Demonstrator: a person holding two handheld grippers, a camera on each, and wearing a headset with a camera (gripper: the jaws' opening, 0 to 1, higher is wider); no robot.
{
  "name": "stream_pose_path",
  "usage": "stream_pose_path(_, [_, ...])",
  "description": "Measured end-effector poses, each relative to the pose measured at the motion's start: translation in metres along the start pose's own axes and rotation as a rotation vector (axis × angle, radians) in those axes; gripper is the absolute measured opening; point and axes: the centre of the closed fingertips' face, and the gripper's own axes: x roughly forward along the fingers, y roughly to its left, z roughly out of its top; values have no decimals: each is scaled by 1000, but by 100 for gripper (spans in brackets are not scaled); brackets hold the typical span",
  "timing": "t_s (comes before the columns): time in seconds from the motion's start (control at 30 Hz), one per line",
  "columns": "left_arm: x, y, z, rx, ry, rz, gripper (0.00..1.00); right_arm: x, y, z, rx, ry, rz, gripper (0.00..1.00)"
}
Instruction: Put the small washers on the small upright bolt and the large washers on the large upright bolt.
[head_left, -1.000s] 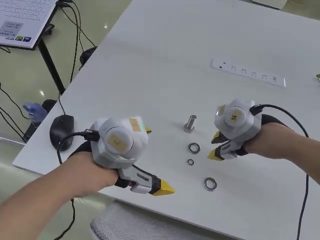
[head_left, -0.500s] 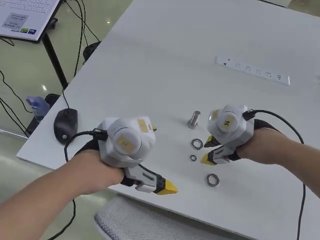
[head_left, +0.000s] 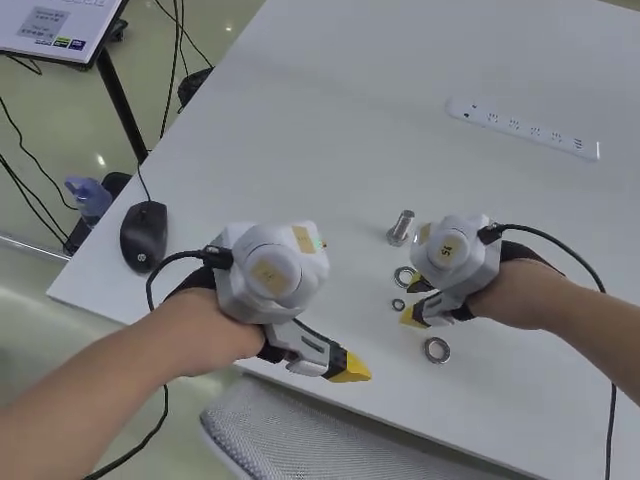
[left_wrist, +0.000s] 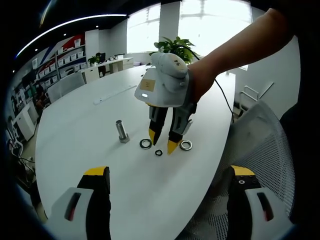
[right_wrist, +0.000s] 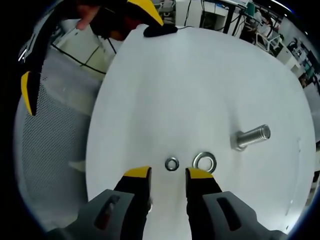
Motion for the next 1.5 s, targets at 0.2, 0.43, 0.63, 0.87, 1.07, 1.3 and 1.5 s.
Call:
stream_pose_path(0.2, [0,0,0,-7,-3,-1,99,7,-2,1,-11,2,-11,28])
stream_pose_path(0.43, [1,0,-1,-8,3,-10,97,13,-4,-1,-17,21,-17,28])
stream_pose_path(0.63, [1,0,-3,-7,10,-15,95,13,-6,0,-32,21,-25,26])
stream_pose_path(0.87, [0,0,-7,-10,18,-23,92,14,-2,0,-53,30,-24,22])
stream_pose_path(1.07, [-1,-5,-7,-6,20,-39,89,13,-1,0,-47,36,-27,19])
stream_pose_path(1.3, [-4,-6,-8,-7,13,-44,89,14,-2,1,-91,76,-36,14])
stream_pose_path(1.5, [-6,-6,-9,-1,27,-42,87,13,-3,0,-47,84,-40,13])
